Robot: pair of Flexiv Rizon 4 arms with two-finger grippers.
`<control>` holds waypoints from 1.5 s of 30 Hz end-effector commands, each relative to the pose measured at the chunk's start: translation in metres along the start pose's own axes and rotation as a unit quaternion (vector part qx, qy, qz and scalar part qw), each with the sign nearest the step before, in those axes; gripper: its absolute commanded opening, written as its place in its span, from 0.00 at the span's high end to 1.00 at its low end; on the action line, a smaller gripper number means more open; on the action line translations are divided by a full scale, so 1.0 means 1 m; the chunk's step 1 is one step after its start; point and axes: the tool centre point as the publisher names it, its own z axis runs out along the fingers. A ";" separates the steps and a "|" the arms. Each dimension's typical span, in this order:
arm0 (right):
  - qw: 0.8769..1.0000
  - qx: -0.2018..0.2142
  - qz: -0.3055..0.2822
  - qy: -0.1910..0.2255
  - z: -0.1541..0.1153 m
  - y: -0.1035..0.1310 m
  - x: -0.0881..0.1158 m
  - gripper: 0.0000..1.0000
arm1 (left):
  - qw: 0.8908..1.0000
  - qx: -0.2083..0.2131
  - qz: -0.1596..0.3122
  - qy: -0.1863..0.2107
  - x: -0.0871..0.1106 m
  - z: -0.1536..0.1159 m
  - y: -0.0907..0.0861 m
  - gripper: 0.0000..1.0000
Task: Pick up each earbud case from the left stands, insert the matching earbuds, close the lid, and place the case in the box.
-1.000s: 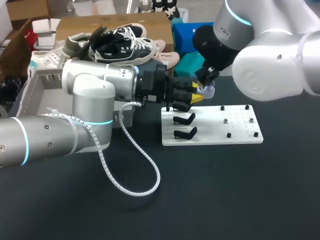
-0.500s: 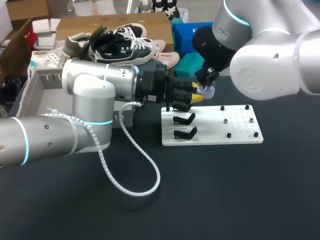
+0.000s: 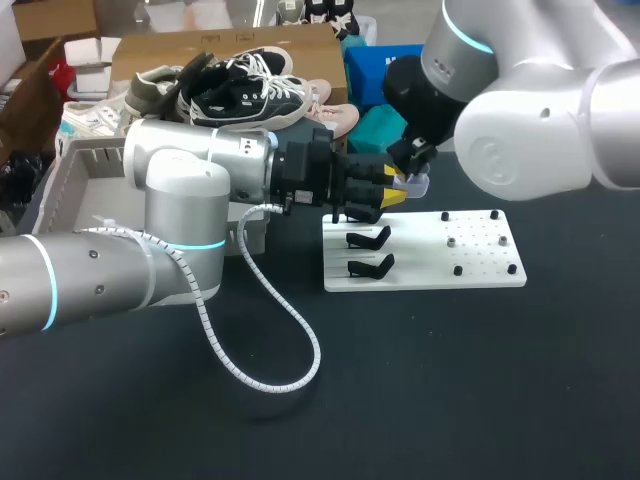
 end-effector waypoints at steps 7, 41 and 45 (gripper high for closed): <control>1.000 -0.001 0.002 -0.003 -0.004 0.000 0.001 0.81 | 1.000 0.000 0.001 -0.002 -0.001 0.000 0.001 1.00; 0.993 0.019 0.089 -0.081 -0.010 -0.037 -0.037 0.67 | 1.000 0.000 0.001 -0.002 -0.001 0.000 0.001 1.00; 0.992 0.017 0.100 -0.081 -0.002 -0.041 -0.041 0.67 | 1.000 0.000 0.001 -0.002 -0.001 0.000 0.001 1.00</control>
